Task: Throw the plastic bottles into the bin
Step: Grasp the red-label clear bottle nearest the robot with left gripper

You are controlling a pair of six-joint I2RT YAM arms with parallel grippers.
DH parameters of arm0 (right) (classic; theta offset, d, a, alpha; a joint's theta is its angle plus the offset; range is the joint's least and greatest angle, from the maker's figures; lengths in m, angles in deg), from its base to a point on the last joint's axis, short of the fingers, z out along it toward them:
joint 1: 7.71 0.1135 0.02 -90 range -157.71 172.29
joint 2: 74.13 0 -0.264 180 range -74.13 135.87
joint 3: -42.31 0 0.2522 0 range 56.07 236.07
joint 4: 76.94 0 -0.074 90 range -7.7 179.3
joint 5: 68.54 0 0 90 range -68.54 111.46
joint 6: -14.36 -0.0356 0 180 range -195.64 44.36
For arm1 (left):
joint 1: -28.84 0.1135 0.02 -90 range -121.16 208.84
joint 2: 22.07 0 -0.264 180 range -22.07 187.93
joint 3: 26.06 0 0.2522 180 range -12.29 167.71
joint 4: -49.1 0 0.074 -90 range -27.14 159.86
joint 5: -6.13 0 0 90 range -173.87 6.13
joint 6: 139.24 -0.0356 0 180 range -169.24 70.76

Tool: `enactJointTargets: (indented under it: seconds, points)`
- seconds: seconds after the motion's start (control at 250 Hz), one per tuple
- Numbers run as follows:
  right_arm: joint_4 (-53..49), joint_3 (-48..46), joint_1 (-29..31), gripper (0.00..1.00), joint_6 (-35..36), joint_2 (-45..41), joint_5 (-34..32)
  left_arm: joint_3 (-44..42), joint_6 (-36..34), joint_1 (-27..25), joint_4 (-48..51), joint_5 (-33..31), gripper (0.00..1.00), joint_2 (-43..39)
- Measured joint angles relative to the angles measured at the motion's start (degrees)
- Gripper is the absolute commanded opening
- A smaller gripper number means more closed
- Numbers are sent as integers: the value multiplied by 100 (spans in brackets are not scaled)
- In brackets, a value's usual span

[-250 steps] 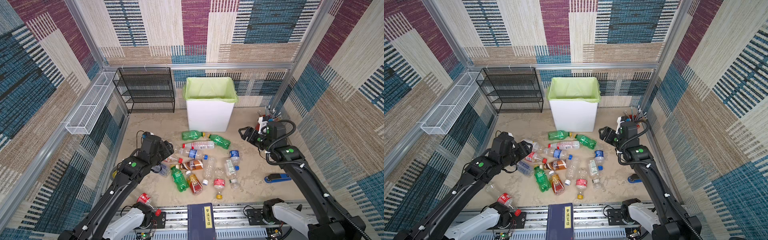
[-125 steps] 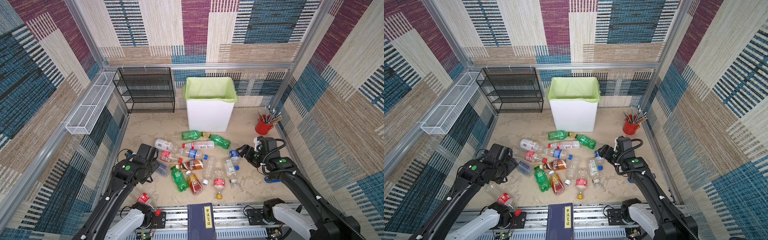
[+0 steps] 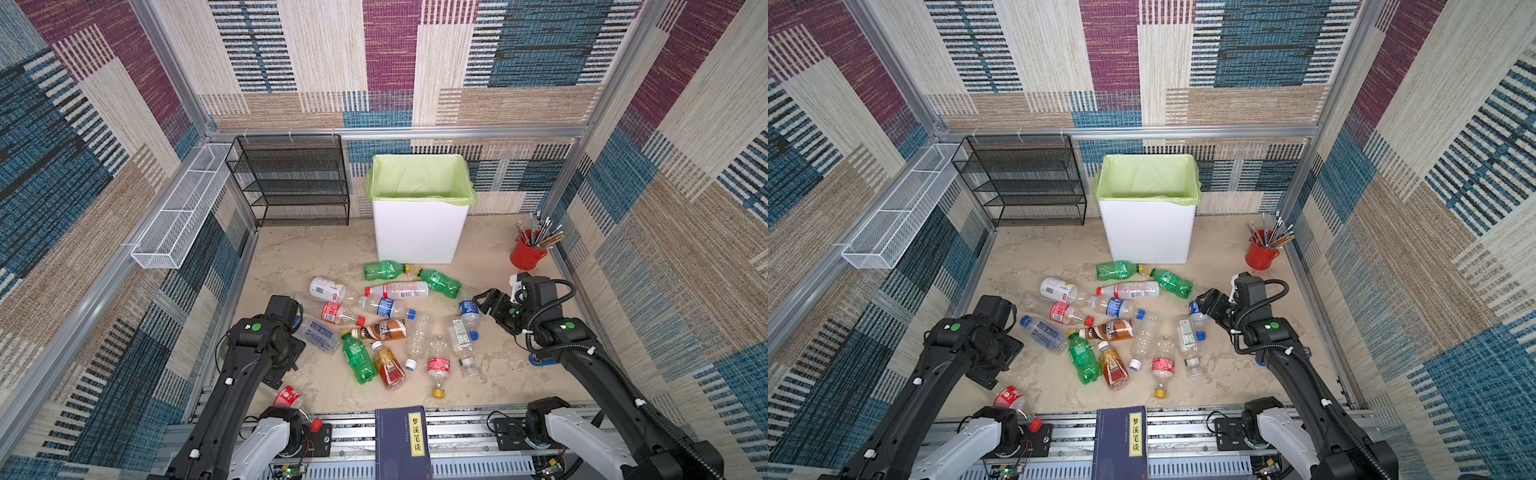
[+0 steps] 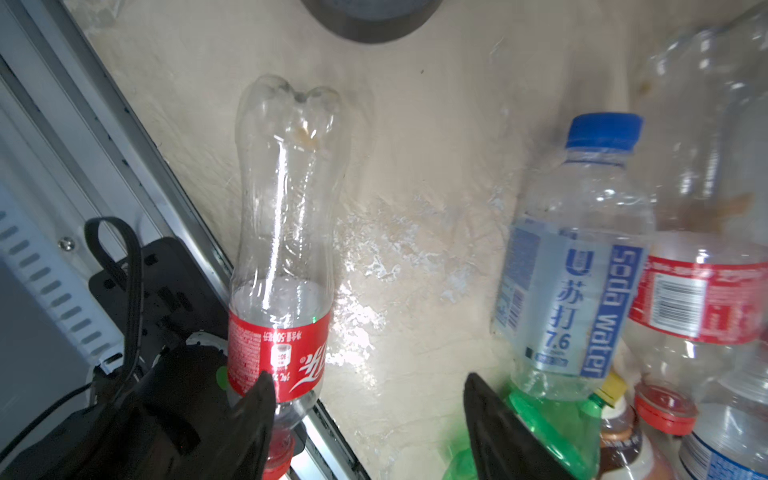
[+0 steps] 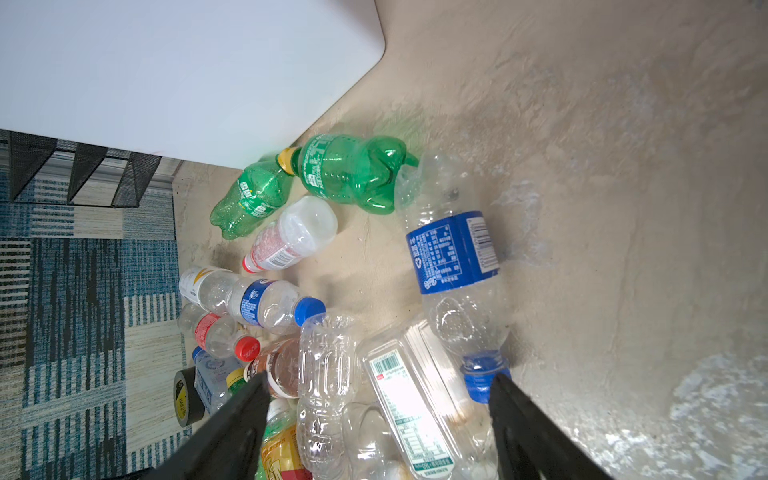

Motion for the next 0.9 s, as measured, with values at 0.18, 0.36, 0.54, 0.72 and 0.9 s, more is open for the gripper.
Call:
enactJointTargets:
  seconds: [0.18,0.36,0.54,0.72,0.9]
  points:
    - [-2,0,0,84,0,-20,-109,-431,-2,407,-7,358,75,48]
    - [4,-24,0,84,-20,-39,-146,-597,-74,748,-2,544,80,219]
    - [11,-42,0,84,-20,-42,-146,-608,-549,1126,-4,719,84,417]
    - [13,-42,0,84,-15,-35,-146,-608,-793,1298,0,796,86,511]
    - [17,-42,0,84,-15,-33,-146,-616,-935,1353,-37,887,90,638]
